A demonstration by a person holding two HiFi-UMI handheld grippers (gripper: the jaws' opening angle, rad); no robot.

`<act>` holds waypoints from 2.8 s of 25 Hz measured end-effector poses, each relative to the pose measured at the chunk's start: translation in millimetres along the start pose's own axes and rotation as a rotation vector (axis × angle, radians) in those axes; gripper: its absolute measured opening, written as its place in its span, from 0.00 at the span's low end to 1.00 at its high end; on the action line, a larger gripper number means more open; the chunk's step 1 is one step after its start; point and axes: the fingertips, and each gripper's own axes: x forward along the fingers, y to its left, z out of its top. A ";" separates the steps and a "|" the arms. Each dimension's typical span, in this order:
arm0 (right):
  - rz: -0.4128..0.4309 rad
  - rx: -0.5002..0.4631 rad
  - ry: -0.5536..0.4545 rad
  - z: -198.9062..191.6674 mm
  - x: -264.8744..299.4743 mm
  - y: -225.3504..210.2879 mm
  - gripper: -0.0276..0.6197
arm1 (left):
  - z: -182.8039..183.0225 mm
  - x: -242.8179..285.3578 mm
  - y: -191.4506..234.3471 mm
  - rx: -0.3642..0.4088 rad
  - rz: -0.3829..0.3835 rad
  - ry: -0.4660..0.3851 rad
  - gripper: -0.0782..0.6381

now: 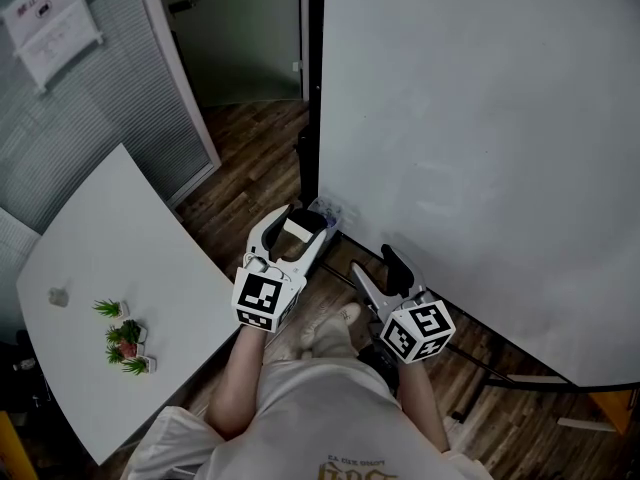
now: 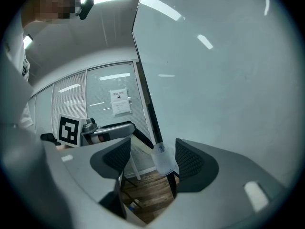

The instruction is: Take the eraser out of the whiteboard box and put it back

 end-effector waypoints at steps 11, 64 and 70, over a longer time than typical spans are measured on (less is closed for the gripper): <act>-0.016 0.000 -0.006 0.8 -4.2 -4.6 0.50 | 3.2 3.5 -1.5 0.000 -0.008 -0.011 0.48; -0.074 0.027 -0.008 -3.4 -8.8 -34.4 0.50 | -22.8 28.6 4.5 -0.046 -0.019 0.033 0.48; -0.075 0.026 -0.003 -2.4 -6.2 -35.3 0.50 | -24.5 32.0 4.4 -0.049 -0.025 0.041 0.48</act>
